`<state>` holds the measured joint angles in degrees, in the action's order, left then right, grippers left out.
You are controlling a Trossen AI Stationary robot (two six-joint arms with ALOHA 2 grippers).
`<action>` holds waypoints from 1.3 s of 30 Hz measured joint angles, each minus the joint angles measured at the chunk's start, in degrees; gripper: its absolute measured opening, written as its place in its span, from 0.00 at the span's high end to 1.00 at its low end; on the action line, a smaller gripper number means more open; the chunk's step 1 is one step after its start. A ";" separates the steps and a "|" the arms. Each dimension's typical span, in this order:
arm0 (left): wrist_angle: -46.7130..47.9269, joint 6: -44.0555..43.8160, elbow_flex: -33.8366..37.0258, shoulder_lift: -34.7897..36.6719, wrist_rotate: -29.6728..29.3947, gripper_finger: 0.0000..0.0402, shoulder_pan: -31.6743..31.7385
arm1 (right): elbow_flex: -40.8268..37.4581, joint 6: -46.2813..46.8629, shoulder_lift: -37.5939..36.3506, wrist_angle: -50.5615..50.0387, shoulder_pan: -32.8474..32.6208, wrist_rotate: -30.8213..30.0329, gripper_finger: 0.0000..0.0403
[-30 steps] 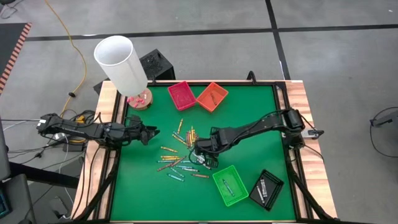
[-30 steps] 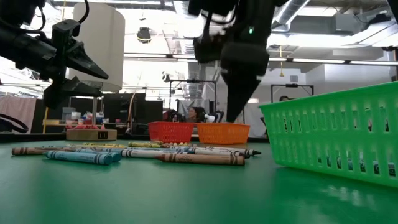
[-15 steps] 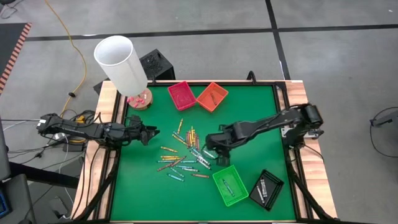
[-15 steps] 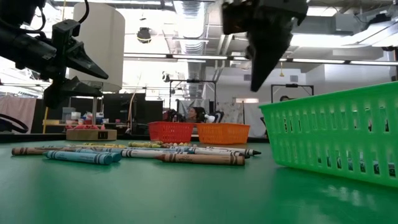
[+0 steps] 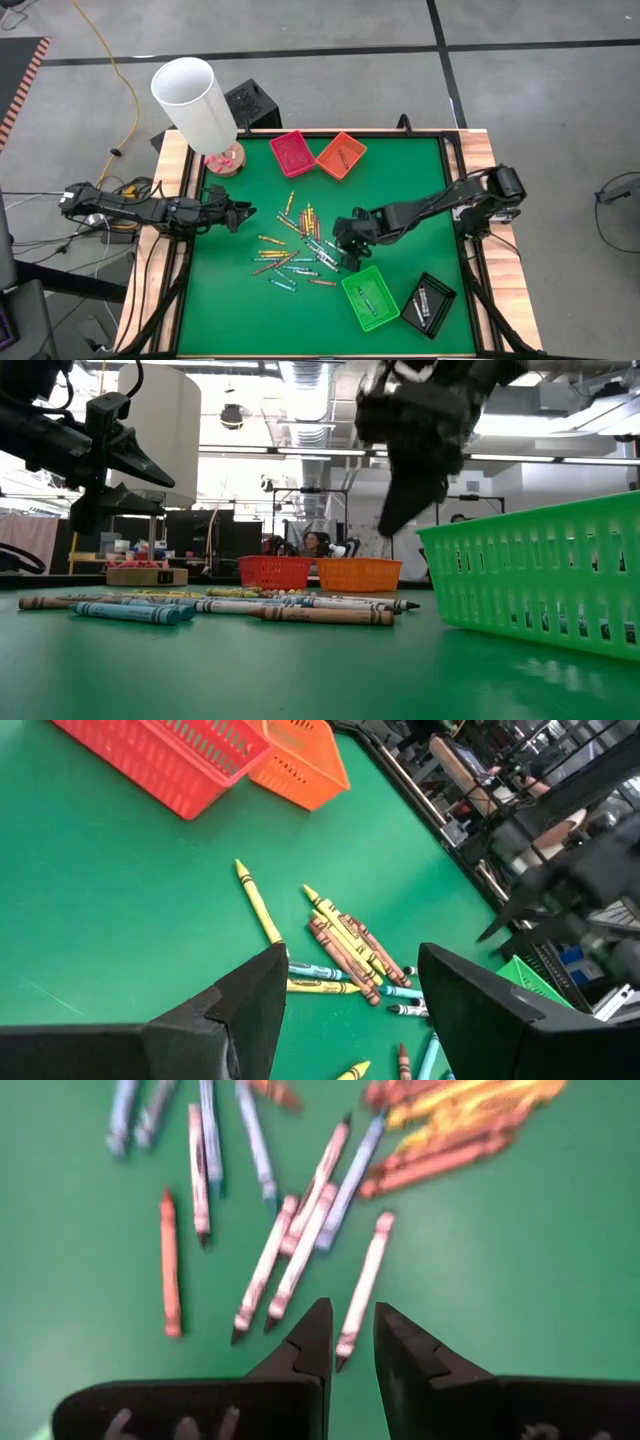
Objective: Sort crayons
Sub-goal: Put the black crayon into the black bin
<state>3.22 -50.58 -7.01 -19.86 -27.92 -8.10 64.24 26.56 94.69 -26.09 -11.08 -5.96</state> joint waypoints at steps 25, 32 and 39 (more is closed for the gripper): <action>1.75 -0.33 0.00 -0.04 -0.13 0.46 0.00 | 0.08 0.00 9.55 6.63 -0.31 -1.65 0.82; 2.49 -1.12 0.00 -0.02 0.12 0.46 0.00 | 0.19 0.25 11.31 7.91 0.01 -2.12 0.82; 2.46 -1.34 0.00 0.02 0.13 0.46 0.00 | 0.21 1.46 11.44 5.82 -0.08 -4.59 0.88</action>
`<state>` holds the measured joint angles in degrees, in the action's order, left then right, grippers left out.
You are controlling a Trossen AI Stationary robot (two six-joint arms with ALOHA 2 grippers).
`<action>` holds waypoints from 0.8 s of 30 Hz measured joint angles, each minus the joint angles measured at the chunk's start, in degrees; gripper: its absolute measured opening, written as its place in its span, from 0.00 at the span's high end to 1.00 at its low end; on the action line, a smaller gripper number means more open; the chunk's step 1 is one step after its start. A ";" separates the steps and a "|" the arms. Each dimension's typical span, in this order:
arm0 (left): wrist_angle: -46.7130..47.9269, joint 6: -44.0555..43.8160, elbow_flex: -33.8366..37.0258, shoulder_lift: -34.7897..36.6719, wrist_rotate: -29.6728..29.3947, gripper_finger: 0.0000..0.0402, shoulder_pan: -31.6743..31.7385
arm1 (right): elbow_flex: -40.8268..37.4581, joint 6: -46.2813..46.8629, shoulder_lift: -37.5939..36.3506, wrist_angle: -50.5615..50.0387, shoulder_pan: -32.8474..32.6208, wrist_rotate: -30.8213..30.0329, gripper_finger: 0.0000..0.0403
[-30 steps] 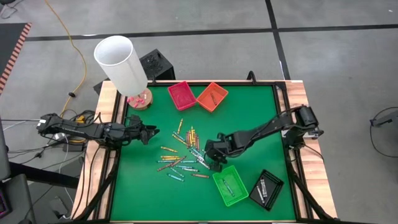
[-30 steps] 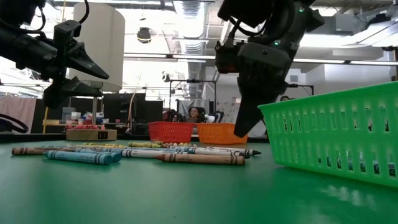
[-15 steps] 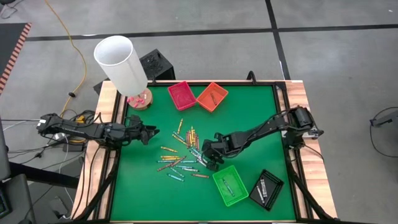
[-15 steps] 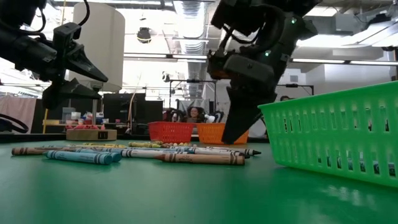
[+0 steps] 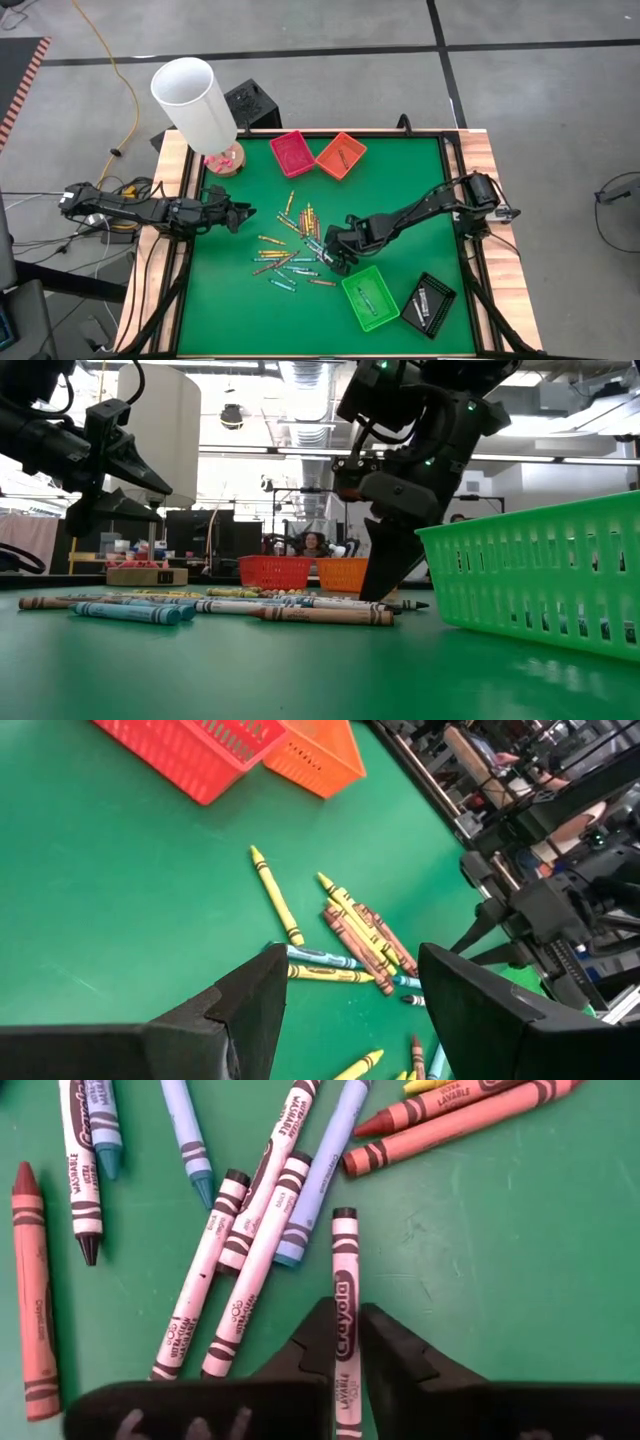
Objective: Sort crayons
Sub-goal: Put the black crayon into the black bin
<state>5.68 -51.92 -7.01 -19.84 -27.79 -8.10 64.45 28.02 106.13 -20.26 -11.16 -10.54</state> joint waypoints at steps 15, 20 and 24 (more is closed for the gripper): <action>-1.98 -1.95 0.00 0.00 1.05 0.46 0.00 | 2.57 4.06 -2.09 -1.21 2.04 -5.32 0.99; -5.93 0.03 0.00 0.00 2.21 0.46 -0.02 | 6.05 2.78 -3.63 -1.94 4.74 -6.50 0.99; -9.09 2.01 0.00 0.04 3.83 0.46 -0.02 | 10.51 -1.83 -3.68 0.41 7.70 -9.09 1.00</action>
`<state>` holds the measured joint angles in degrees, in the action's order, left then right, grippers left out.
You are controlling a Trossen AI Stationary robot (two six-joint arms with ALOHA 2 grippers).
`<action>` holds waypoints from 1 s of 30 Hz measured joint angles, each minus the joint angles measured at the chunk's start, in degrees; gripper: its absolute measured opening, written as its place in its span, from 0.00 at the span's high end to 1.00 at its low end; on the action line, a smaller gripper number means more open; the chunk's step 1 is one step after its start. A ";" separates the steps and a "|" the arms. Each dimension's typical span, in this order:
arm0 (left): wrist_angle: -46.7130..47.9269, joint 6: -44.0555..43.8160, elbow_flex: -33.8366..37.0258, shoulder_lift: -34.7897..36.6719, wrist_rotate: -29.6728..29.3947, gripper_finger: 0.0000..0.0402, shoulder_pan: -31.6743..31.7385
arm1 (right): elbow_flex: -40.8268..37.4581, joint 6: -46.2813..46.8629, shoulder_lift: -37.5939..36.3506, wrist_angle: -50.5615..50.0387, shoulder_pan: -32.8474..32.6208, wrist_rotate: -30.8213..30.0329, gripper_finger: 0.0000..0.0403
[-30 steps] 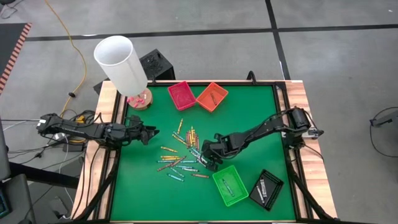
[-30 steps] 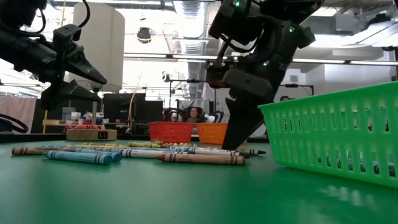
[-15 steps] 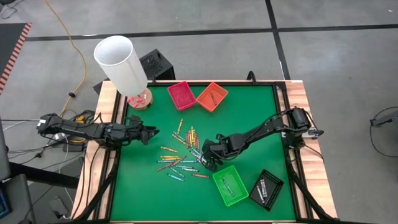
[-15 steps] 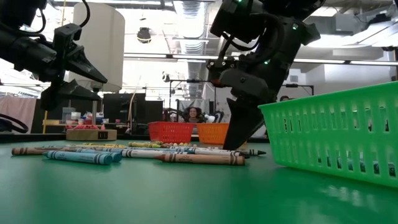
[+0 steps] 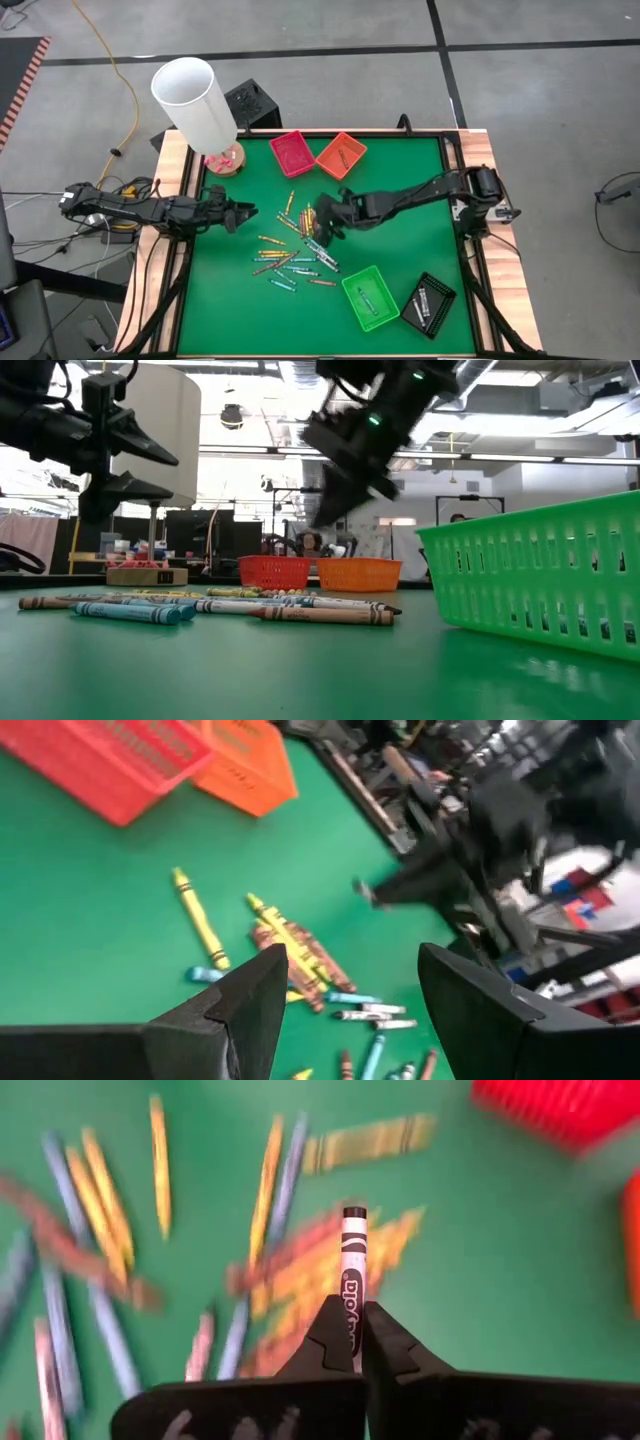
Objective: Sort crayons
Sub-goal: Put the black crayon into the black bin
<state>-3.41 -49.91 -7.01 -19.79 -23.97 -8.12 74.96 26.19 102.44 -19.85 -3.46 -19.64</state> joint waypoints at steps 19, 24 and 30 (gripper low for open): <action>-5.26 4.06 0.00 -0.02 0.74 0.46 0.02 | 3.87 -9.60 0.01 26.55 14.94 -4.55 1.00; -5.17 5.08 0.00 -0.01 0.72 0.46 0.02 | 3.87 -9.71 1.07 28.52 16.52 -4.55 1.00; -5.14 5.89 0.00 -0.02 0.31 0.46 0.02 | 3.81 -9.85 4.65 33.05 17.88 -4.52 1.00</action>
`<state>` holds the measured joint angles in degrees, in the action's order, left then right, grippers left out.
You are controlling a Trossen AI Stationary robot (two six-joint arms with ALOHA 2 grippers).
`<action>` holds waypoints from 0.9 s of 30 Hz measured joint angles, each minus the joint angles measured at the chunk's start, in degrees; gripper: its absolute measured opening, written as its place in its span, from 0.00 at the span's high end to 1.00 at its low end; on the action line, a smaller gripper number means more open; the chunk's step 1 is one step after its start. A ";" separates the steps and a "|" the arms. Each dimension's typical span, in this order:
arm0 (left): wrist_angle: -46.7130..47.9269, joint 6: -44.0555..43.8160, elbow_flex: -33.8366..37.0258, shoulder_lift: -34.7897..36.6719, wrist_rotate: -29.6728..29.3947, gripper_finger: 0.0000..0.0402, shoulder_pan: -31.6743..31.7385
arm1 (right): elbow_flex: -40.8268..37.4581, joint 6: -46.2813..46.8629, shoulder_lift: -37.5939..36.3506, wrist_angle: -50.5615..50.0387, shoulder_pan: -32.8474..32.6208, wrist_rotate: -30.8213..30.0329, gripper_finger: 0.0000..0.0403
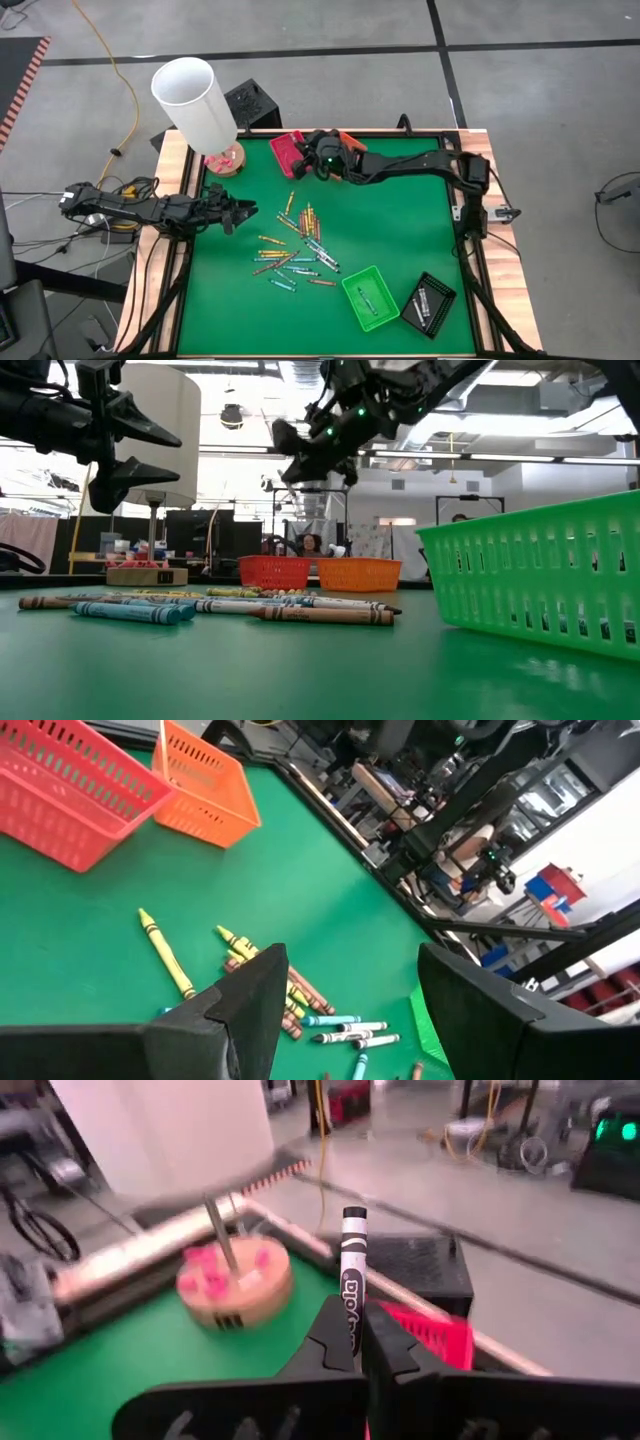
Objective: Sort crayons
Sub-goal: Put the black crayon into the black bin
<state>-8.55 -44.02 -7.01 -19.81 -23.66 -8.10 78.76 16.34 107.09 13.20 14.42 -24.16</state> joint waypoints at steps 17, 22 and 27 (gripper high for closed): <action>0.16 -0.21 0.01 -0.02 -1.64 0.46 0.00 | 10.01 -1.94 14.95 2.48 2.35 0.11 1.00; 0.14 -0.25 0.02 -0.02 -1.42 0.46 0.00 | 14.19 -1.86 18.65 -0.33 2.89 0.15 1.00; 0.17 -0.27 0.02 -0.02 -1.23 0.46 0.00 | 17.58 -1.40 20.88 -3.06 3.40 0.23 1.00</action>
<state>-8.37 -44.29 -6.98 -19.84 -24.88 -8.10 96.34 14.94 127.98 10.14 17.82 -23.93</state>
